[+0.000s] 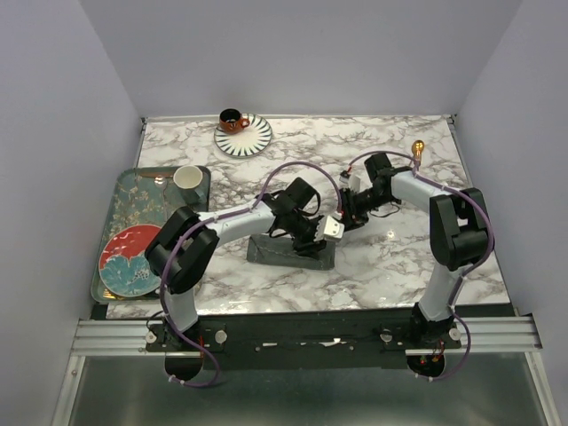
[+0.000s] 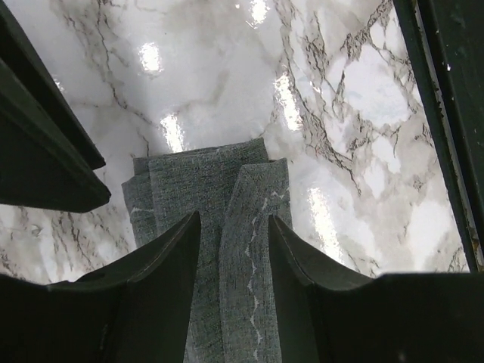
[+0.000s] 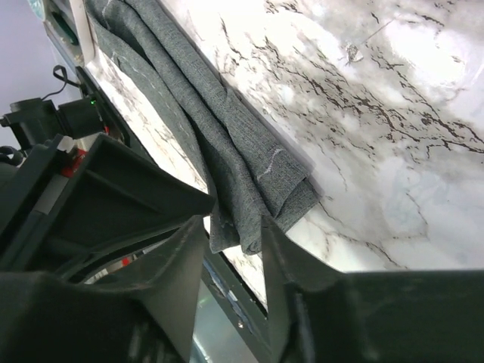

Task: Fold the napkin into a case and place the utensils inside
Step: Stuff the top corner of the smaller-rectangle-folded napkin into the folded napkin.

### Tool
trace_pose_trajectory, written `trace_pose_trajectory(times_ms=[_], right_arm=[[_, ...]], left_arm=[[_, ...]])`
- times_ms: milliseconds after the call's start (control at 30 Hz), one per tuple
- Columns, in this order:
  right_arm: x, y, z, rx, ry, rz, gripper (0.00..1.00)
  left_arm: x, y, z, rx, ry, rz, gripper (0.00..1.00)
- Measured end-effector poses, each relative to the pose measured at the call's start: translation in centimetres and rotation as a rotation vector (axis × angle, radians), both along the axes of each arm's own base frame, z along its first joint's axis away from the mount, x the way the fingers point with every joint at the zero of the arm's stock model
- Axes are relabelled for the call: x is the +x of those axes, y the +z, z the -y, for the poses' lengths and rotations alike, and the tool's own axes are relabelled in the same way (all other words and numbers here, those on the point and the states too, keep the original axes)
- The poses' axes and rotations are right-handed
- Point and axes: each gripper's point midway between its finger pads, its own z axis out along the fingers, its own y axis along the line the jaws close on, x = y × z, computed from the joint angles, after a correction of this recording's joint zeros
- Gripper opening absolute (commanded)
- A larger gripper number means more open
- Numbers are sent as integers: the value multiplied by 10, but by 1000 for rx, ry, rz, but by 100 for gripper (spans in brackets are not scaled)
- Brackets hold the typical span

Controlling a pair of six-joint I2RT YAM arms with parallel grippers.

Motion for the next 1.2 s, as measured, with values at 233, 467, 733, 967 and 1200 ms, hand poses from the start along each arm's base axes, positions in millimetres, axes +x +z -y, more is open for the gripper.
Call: trace_pose_trajectory(times_ms=[233,467,733,967,1200], right_arm=[[-7,-8,2,-1,10,-19,56],[-12,-9,1,21,27,-27,56],[-15,-10,-1,49,51,-30,55],[-18,-15,-4,61,65,-47,54],[-24,-21,-9,57,87,-66,53]], left_arm=[[-5,-14,-1,45,-25,-23,16],[6,-20,1,69,45,-34,4],[30,-17,3,55,148,-2,3],[41,-15,1,45,193,-7,3],[49,-19,-3,48,222,-18,3]])
